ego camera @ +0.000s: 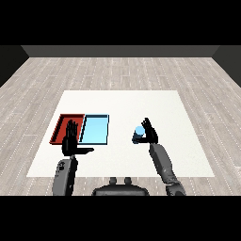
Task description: Pick the blue can and put it in the blue box
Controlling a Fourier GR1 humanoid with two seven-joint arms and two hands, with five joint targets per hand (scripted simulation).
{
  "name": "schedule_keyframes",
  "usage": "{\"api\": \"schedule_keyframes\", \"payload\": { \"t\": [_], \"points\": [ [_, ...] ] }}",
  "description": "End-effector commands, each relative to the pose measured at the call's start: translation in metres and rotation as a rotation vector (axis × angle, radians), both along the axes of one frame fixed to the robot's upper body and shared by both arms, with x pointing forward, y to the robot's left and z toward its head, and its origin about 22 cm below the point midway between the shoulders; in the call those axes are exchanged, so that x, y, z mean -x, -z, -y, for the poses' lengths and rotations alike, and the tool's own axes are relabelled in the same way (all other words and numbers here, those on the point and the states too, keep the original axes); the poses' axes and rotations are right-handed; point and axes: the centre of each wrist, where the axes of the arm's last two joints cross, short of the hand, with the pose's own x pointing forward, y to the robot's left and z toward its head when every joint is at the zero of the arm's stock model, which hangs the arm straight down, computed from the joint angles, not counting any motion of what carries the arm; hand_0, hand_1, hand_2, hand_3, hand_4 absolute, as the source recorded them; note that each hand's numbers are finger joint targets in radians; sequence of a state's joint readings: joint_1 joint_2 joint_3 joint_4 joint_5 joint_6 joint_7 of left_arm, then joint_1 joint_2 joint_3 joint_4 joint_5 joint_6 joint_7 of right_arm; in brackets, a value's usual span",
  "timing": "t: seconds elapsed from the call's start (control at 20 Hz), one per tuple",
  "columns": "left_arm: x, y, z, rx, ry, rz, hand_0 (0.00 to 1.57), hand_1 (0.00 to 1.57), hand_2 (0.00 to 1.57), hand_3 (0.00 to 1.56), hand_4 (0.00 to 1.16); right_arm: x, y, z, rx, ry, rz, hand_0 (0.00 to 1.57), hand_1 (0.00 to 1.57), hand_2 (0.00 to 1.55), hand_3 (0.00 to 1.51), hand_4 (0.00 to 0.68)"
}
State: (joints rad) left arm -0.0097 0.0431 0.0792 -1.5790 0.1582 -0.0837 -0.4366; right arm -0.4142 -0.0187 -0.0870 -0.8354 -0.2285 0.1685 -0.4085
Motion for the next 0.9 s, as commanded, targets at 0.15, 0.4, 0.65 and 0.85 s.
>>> {"api": "schedule_keyframes", "payload": {
  "t": [0.15, 0.4, 0.65, 0.85],
  "points": [
    [-0.009, -0.008, -0.007, -0.001, 0.007, -0.002, 0.00, 0.00, 0.00, 0.00, 0.00, 0.002, -0.001, -0.022, 0.015, 0.004, -0.011, 0.00, 0.00, 0.00, 0.00, 0.000],
    [0.003, 0.006, -0.004, -0.008, 0.002, -0.003, 0.00, 0.00, 0.00, 0.00, 0.00, -0.018, -0.002, -0.023, 0.016, -0.027, -0.032, 0.00, 0.00, 0.00, 0.00, 0.000],
    [0.003, 0.002, -0.007, -0.001, 0.008, 0.007, 0.00, 0.00, 0.00, 0.00, 0.00, -0.011, -0.005, -0.036, -0.002, -0.053, -0.027, 0.00, 0.00, 0.00, 0.00, 0.000],
    [0.005, 0.008, 0.004, -0.012, -0.010, 0.015, 0.00, 0.00, 0.00, 0.00, 0.00, -0.020, 0.010, -0.029, 0.014, 0.018, -0.019, 0.00, 0.00, 0.00, 0.00, 0.000]
  ]
}}
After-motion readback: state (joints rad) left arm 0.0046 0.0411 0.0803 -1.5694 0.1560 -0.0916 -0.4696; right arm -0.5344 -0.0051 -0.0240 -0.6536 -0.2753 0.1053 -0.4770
